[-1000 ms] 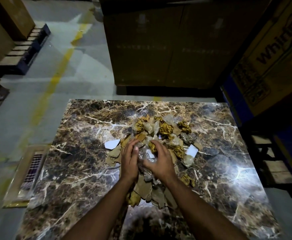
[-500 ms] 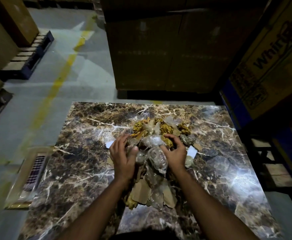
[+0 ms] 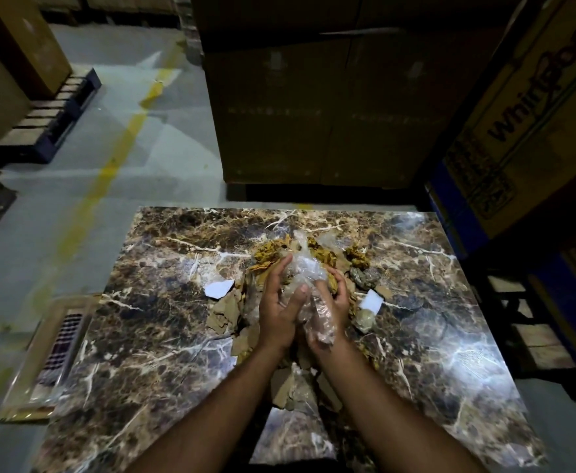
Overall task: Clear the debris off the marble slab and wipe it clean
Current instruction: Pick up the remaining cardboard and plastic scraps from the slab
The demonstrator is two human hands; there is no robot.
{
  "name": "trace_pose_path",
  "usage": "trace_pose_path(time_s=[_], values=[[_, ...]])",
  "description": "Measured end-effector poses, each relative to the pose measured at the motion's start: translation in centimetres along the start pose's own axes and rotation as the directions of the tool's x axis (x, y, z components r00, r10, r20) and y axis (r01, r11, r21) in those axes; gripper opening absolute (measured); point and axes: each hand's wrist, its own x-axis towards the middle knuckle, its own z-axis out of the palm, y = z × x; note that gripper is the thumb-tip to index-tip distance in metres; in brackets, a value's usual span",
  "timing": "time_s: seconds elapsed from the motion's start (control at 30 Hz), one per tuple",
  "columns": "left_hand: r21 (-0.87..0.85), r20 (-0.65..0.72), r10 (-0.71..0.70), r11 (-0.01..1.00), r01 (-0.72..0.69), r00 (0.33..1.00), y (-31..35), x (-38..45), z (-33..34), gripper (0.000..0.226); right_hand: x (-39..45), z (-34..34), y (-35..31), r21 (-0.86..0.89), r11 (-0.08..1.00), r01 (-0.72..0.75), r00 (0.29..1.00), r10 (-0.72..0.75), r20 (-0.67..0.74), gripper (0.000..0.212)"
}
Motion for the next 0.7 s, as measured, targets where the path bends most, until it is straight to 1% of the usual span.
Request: trace_pose_path(time_s=[0.1, 0.2, 0.3, 0.37, 0.4, 0.43, 0.5, 0.53, 0.6, 0.63, 0.67, 0.7], values=[[-0.036, -0.050, -0.002, 0.999, 0.000, 0.999, 0.6, 0.2, 0.1, 0.061, -1.2, 0.7, -1.0, 0.001, 0.999, 0.043, 0.996, -0.043, 0.078, 0.033], [-0.048, -0.104, -0.002, 0.999, -0.003, 0.995, 1.1, 0.3, 0.5, 0.052, -2.1, 1.0, -1.6, -0.080, 0.992, 0.097, 0.987, -0.085, 0.135, 0.030], [-0.121, -0.199, -0.090, 0.990, 0.066, 0.976, 1.6, 0.4, 0.8, 0.033, -2.6, 1.0, -1.5, -0.111, 0.983, 0.149, 0.963, -0.119, 0.241, 0.029], [-0.223, -0.225, -0.172, 0.967, 0.121, 0.959, 1.5, 0.5, 0.7, 0.029, -2.5, 1.1, -1.3, -0.117, 0.973, 0.200, 0.940, -0.156, 0.304, 0.017], [-0.256, -0.227, -0.204, 0.956, 0.144, 0.952, 1.5, 0.6, 0.7, 0.027, -2.7, 1.2, -1.4, -0.112, 0.973, 0.203, 0.935, -0.159, 0.318, 0.018], [-0.269, -0.225, -0.230, 0.949, 0.166, 0.947, 1.7, 0.6, 0.8, 0.026, -2.8, 1.2, -1.7, -0.108, 0.976, 0.189, 0.938, -0.148, 0.313, 0.021], [-0.273, -0.239, -0.231, 0.948, 0.163, 0.943, 2.3, 0.3, 1.2, 0.020, -2.8, 1.5, -2.5, -0.125, 0.976, 0.177, 0.957, -0.140, 0.254, 0.015], [-0.292, -0.247, -0.235, 0.943, 0.159, 0.940, 2.6, 0.3, 1.4, 0.017, -2.6, 1.6, -2.7, -0.131, 0.972, 0.196, 0.961, -0.163, 0.223, 0.015], [-0.347, -0.249, -0.264, 0.923, 0.169, 0.932, 2.9, 0.3, 1.7, 0.020, -2.2, 1.6, -3.2, -0.121, 0.959, 0.255, 0.954, -0.230, 0.191, 0.007], [-0.366, -0.243, -0.249, 0.919, 0.149, 0.937, 3.1, 0.4, 1.6, 0.018, -2.1, 1.6, -3.3, -0.122, 0.953, 0.277, 0.949, -0.252, 0.187, 0.022], [-0.361, -0.239, -0.209, 0.926, 0.113, 0.948, 3.3, 0.6, 1.5, 0.017, -1.9, 1.4, -3.3, -0.112, 0.958, 0.263, 0.951, -0.238, 0.196, 0.038], [-0.334, -0.211, -0.159, 0.939, 0.082, 0.965, 3.6, 0.9, 1.4, 0.019, -1.9, 1.2, -3.4, -0.095, 0.975, 0.200, 0.964, -0.179, 0.194, 0.047]])
